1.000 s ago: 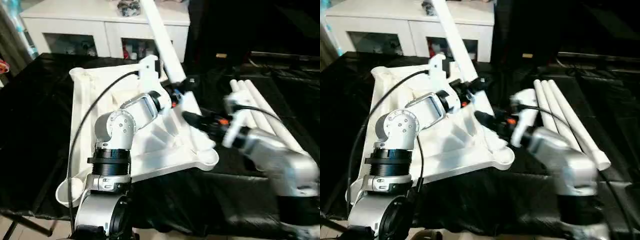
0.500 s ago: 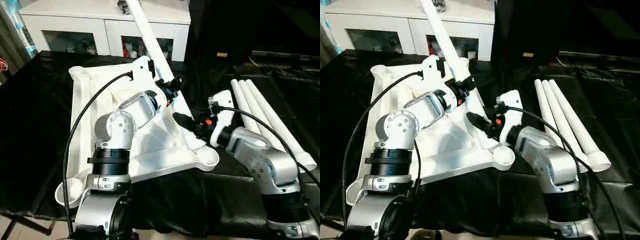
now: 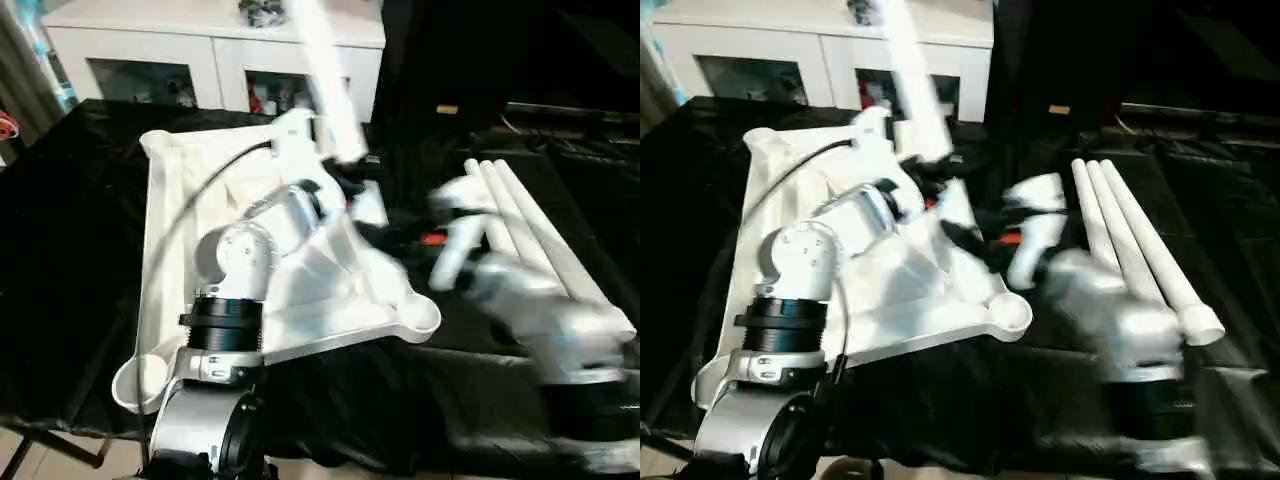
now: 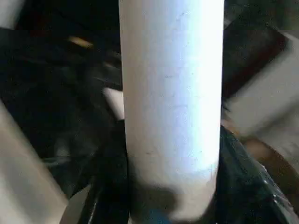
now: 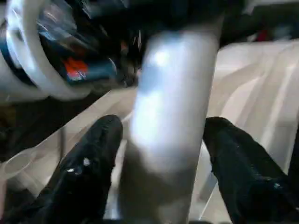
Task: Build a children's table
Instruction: Pick table leg
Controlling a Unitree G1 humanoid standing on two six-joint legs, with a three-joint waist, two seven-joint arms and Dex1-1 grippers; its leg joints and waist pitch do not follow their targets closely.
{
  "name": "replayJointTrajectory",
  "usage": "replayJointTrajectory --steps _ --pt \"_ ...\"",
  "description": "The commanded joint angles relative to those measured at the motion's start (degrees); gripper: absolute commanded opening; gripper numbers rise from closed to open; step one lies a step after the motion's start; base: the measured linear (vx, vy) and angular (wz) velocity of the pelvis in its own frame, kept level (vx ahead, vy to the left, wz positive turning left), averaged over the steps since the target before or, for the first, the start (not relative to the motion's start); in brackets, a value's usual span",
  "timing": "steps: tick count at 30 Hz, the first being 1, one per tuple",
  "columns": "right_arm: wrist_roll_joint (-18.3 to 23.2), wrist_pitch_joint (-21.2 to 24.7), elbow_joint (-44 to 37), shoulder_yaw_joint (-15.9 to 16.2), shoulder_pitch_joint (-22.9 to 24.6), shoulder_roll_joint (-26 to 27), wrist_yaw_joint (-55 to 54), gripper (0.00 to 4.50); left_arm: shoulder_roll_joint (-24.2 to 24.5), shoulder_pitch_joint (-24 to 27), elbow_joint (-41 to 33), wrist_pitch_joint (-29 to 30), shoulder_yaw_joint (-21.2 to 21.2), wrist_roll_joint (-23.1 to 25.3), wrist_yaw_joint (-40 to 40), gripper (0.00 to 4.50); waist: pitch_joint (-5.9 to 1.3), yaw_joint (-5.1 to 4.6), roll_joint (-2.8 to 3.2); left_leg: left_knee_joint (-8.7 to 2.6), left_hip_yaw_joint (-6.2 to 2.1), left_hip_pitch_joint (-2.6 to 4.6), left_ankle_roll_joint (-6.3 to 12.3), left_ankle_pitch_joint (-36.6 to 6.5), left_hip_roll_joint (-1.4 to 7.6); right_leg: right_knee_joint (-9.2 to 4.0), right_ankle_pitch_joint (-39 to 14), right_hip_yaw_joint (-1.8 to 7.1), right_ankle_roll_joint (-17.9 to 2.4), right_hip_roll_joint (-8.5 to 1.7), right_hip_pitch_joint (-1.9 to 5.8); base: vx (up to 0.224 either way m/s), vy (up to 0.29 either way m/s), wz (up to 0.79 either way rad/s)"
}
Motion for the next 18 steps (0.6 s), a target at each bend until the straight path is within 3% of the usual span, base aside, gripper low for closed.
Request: replayJointTrajectory --steps 1,7,14,15,18 --pt "1.8 1.62 0.25 -0.41 0.01 -1.32 3.55 3.32 1.27 0.17 -2.13 1.75 -1.41 -2.1 -4.96 1.89 -3.93 -0.08 -0.74 -3.25 -0.18 1.46 -0.32 -8.26 0.88 -3.99 -0.43 1.75 -9.54 -3.68 2.56 0.0 0.0 0.0" --pt "5.55 4.62 -1.21 1.07 0.03 -5.92 12.33 3.49 3.97 -0.42 -4.17 5.84 -2.04 -7.67 -15.92 1.88 -3.86 -0.27 -0.82 -3.18 -0.13 1.56 0.63 -8.36 1.06 -3.94 -1.24 1.71 -11.52 -3.71 2.6 0.0 0.0 0.0" --pt "8.05 6.86 -1.73 2.16 -0.1 -9.5 19.33 3.49 6.22 -0.97 -4.69 7.17 -3.28 -10.99 -25.69 1.87 -3.75 0.04 -1.14 -3.19 0.0 1.67 0.92 -8.93 1.17 -4.14 -4.2 1.76 -11.61 -3.77 2.35 0.0 0.0 0.0" --pt "8.58 7.29 -1.68 2.16 -0.2 -9.83 19.95 3.2 6.42 -1.01 -4.66 7.77 -3.27 -11.64 -26.57 1.87 -3.82 0.18 -1.07 -3.11 0.0 1.7 0.95 -8.81 1.17 -4.02 -4.09 1.76 -11.8 -3.84 2.41 0.0 0.0 0.0" --pt "9.21 8.03 -1.75 2.09 -0.28 -9.95 20.36 3.07 6.89 -0.9 -4.96 7.85 -3.88 -11.59 -28.23 1.86 -3.85 0.16 -1.06 -3.1 -0.05 1.61 1.07 -8.31 1.18 -3.94 -3.36 1.73 -11.98 -3.85 2.43 0.0 0.0 0.0"
